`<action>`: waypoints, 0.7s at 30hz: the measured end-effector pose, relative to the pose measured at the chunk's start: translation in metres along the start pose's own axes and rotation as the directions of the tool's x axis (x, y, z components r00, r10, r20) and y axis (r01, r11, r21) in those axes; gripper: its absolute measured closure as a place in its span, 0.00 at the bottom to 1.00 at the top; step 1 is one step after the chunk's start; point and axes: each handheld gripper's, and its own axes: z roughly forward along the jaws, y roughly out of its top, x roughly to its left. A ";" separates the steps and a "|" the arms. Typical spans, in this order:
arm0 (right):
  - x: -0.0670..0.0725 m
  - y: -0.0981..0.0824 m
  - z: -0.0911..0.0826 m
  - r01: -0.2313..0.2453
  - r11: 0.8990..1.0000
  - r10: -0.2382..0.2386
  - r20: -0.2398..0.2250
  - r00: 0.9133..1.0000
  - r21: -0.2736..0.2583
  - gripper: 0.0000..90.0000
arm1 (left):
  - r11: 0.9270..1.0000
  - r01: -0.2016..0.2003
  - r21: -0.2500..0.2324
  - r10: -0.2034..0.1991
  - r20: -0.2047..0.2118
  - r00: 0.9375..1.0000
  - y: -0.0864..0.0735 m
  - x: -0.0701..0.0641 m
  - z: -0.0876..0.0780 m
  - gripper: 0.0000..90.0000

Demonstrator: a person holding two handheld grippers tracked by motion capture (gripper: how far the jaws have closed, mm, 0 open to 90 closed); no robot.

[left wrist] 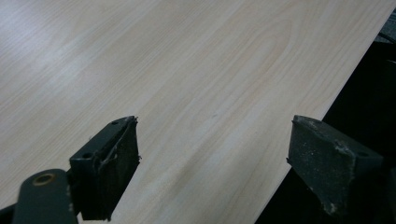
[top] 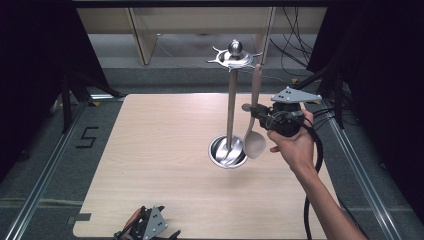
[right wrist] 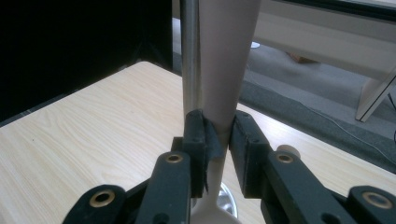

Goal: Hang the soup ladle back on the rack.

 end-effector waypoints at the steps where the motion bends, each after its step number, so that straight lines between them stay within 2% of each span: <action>1: 0.000 0.000 0.001 0.000 1.000 0.000 0.000 1.000 0.004 0.86 | 1.000 0.001 0.004 -0.001 -0.002 1.000 0.000 0.000 0.000 0.17; 2: -0.001 0.000 0.002 0.019 1.000 -0.019 -0.001 1.000 0.004 0.86 | 1.000 -0.003 0.007 0.003 -0.005 1.000 0.000 0.000 -0.001 0.17; 6: 0.000 0.000 0.005 0.003 1.000 -0.003 -0.015 1.000 0.015 0.86 | 1.000 -0.007 -0.009 0.006 -0.013 1.000 0.000 0.000 -0.001 0.17; 8: 0.000 0.001 0.006 0.013 1.000 -0.013 -0.015 1.000 0.015 0.86 | 1.000 -0.001 0.000 0.001 -0.001 1.000 0.000 0.000 -0.001 0.17; 10: 0.000 0.001 0.006 0.014 1.000 -0.014 -0.017 1.000 0.014 0.86 | 1.000 -0.006 0.010 0.006 -0.009 1.000 0.000 0.000 -0.001 0.17; 12: 0.000 0.000 0.008 0.003 1.000 -0.003 -0.030 1.000 0.002 0.86 | 1.000 -0.009 0.003 0.009 -0.014 1.000 0.001 0.000 -0.002 0.17; 17: -0.001 -0.004 0.010 -0.024 0.999 0.024 -0.014 1.000 -0.038 0.85 | 1.000 -0.004 0.004 0.004 -0.009 1.000 0.000 0.000 -0.002 0.17; 18: -0.003 -0.004 0.010 -0.011 0.999 0.010 -0.036 0.999 -0.031 0.84 | 1.000 -0.012 0.007 0.012 -0.012 1.000 0.000 0.000 -0.003 0.17; 21: -0.004 -0.005 0.008 -0.016 1.000 0.015 -0.047 0.999 -0.019 0.79 | 1.000 -0.010 0.009 0.011 -0.007 1.000 0.000 0.000 -0.003 0.17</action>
